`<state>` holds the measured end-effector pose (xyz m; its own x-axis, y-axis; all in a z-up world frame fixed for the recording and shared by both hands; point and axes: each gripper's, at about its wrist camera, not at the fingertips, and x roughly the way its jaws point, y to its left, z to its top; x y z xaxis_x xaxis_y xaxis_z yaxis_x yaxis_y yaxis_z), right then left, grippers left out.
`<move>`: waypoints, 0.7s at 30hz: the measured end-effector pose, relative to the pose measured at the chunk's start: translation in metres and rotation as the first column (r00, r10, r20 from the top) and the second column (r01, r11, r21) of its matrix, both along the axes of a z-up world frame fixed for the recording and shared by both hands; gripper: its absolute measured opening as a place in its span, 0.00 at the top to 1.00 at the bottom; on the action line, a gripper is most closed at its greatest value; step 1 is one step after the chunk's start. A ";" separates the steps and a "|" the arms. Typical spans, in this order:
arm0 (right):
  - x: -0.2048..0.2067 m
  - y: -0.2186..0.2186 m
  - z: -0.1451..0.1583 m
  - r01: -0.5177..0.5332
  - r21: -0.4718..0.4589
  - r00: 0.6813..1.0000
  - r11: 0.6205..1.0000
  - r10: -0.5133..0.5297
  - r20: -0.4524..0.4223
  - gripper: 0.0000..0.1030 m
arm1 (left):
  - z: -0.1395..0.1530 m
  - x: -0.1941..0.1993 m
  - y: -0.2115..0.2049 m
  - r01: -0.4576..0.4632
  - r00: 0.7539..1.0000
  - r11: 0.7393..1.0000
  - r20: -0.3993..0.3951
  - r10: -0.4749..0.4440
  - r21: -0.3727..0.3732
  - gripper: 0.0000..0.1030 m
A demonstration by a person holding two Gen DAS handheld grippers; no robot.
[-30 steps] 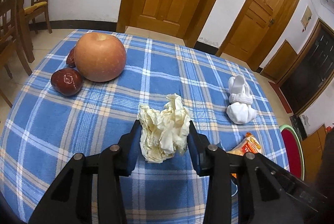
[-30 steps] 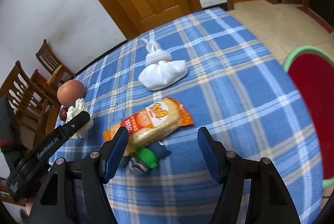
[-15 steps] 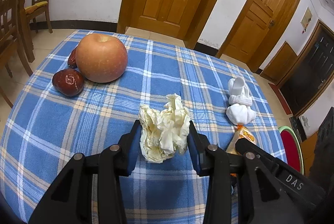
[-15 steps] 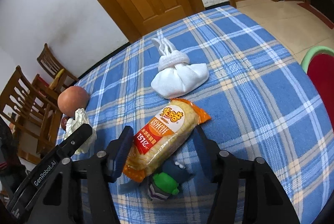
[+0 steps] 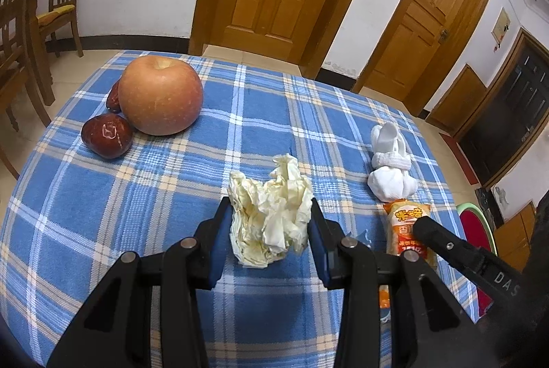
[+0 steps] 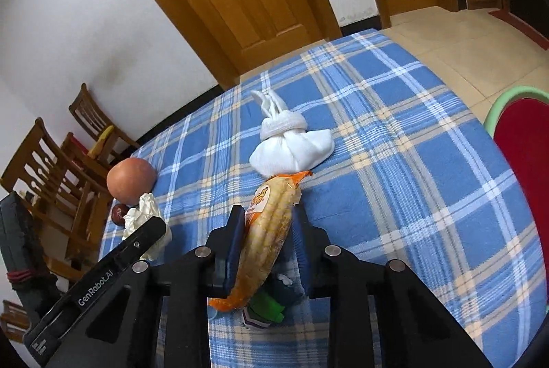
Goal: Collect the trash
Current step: 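Carry the tissue and snack packet over the red bucket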
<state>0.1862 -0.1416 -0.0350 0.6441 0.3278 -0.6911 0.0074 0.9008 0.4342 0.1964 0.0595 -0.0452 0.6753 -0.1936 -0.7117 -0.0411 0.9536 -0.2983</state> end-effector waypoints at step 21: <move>-0.055 -0.068 0.032 0.080 0.037 0.991 0.996 -0.084 0.103 0.75 | 0.022 -0.030 -0.051 0.138 0.990 0.990 0.037 -0.138 0.007 0.60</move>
<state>0.1313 -0.2097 -0.0034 0.7378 0.2921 -0.6086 0.0339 0.8844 0.4655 0.1665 0.0089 -0.0234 0.6686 -0.2837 -0.6874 0.1019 0.9506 -0.2932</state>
